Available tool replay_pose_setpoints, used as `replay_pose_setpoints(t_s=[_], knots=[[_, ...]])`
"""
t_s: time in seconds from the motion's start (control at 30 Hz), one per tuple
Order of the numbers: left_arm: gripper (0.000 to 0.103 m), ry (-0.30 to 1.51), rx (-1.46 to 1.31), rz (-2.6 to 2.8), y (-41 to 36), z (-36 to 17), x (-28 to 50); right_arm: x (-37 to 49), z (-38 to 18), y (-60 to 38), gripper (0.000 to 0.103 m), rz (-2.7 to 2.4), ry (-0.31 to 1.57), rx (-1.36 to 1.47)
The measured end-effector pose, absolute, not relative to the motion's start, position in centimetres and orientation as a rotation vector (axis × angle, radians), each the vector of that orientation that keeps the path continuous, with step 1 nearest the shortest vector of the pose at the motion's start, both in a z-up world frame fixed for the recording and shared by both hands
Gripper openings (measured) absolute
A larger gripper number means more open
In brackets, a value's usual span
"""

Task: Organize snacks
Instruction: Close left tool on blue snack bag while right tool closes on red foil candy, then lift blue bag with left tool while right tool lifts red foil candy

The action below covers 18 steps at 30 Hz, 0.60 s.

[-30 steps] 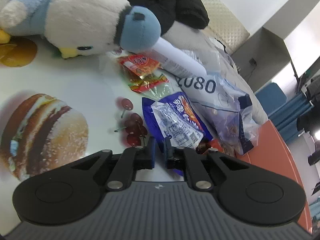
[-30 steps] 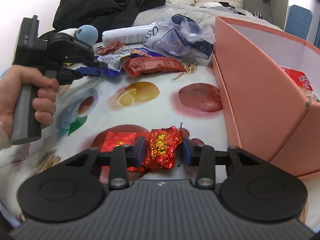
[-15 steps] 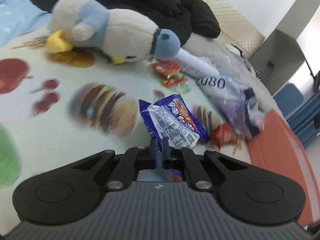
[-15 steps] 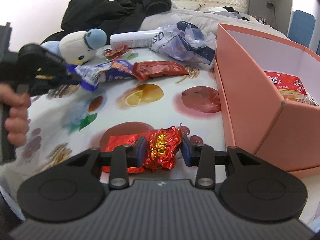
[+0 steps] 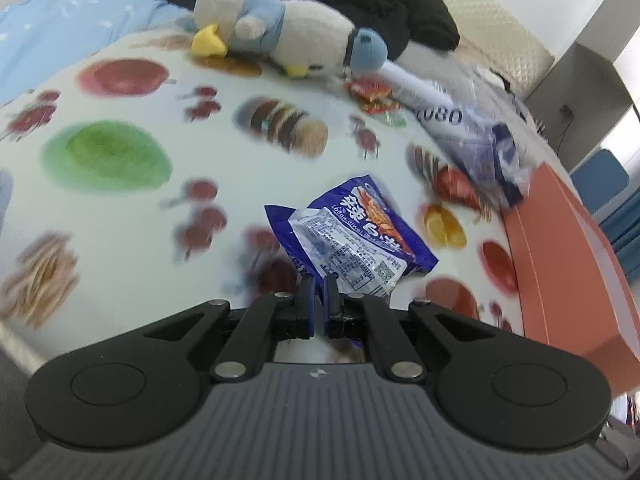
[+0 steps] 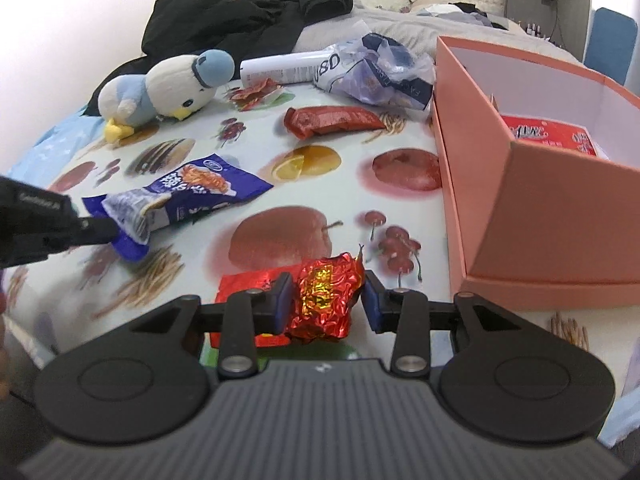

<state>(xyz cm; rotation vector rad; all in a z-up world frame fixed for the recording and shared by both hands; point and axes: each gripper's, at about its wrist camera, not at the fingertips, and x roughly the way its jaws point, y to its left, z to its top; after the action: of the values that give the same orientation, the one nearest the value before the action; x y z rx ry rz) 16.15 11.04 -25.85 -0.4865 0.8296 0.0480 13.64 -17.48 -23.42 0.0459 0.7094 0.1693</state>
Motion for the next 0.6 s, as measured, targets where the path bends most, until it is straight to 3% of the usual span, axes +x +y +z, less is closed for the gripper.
replay_pose_setpoints(t_s=[0.13,0.2,0.27,0.37,0.5,0.6], knots=[[0.006,0.877,-0.451,0.052,10.7,-25.6,13.7,13.2,-23.7,-17.8,0.040,0.181,0.734,0.059],[0.014,0.903,-0.439,0.047,10.8,-25.4,12.9,13.3,-23.9,-18.1,0.040,0.181,0.749,0.084],[0.033,0.923,-0.408,0.030,10.8,-25.0,12.3,13.5,-24.3,-18.3,0.042,0.179,0.764,0.108],[0.053,0.927,-0.339,0.009,10.7,-24.3,11.7,13.5,-24.5,-18.5,0.042,0.196,0.771,0.131],[0.071,0.916,-0.223,-0.027,10.1,-23.0,11.7,13.5,-24.4,-18.7,0.042,0.213,0.774,0.143],[0.081,0.879,-0.147,-0.083,9.6,-22.1,12.3,13.5,-24.4,-18.7,0.054,0.205,0.776,0.146]])
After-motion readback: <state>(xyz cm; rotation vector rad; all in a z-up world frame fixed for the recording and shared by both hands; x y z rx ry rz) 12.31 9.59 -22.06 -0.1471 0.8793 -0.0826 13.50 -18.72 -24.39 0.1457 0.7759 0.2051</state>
